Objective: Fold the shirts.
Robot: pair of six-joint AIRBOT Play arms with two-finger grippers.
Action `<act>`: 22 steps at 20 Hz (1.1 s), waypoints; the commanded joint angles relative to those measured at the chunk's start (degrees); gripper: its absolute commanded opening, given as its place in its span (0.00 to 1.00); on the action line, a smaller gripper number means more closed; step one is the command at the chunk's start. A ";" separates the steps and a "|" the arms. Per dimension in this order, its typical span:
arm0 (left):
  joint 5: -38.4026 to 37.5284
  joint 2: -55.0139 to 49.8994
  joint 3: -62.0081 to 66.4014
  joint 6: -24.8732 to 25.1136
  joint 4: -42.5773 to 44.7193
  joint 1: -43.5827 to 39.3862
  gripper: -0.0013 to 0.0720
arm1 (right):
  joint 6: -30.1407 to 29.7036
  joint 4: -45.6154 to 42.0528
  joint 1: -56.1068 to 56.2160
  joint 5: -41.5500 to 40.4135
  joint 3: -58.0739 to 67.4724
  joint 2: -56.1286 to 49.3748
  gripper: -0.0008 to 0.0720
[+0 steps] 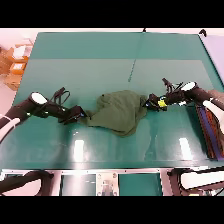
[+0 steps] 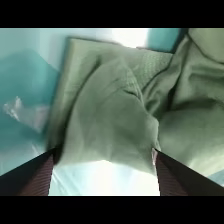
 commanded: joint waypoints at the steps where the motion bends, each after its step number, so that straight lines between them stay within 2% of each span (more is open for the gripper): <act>1: 4.39 -2.60 -1.60 0.98 -2.71 -4.09 0.97 | -2.49 4.96 0.26 0.46 0.63 -0.92 0.32; 2: 4.85 -3.91 -1.60 0.98 -2.89 -5.29 0.85 | -3.26 6.62 0.26 0.85 0.63 -0.90 0.14; 3: 4.85 -4.66 -1.60 1.01 -2.91 -5.95 0.53 | -4.48 8.11 0.26 1.62 0.63 -0.90 0.03; 4: 4.37 -4.59 -1.49 1.20 -3.06 -5.97 0.06 | -6.01 9.49 0.24 2.67 0.74 -0.87 0.03; 8: -0.52 -0.11 5.27 0.96 -2.12 -5.97 0.05 | -6.71 9.92 -0.28 11.76 6.91 1.20 0.03; 10: -2.95 6.36 11.32 -0.96 -1.27 -5.97 0.05 | -6.38 10.43 -1.25 17.09 13.94 5.27 0.03; 12: -2.86 14.12 19.80 -3.61 -0.13 -5.97 0.05 | -5.16 13.49 -3.04 19.10 22.97 11.21 0.03; 14: -1.03 21.73 30.23 -5.51 0.50 -5.97 0.05 | -3.80 16.31 -5.31 18.88 33.20 17.77 0.03; 18: 4.22 31.36 52.54 -5.64 0.52 -5.97 0.05 | -1.01 16.76 -10.08 18.21 53.48 27.76 0.03; 20: 4.79 33.48 62.18 -5.62 1.60 -5.97 0.05 | -0.81 16.76 -12.15 16.87 59.36 32.22 0.03; 22: 4.68 33.51 70.01 -5.70 5.29 -5.97 0.05 | -0.85 16.46 -12.72 13.14 59.91 36.94 0.03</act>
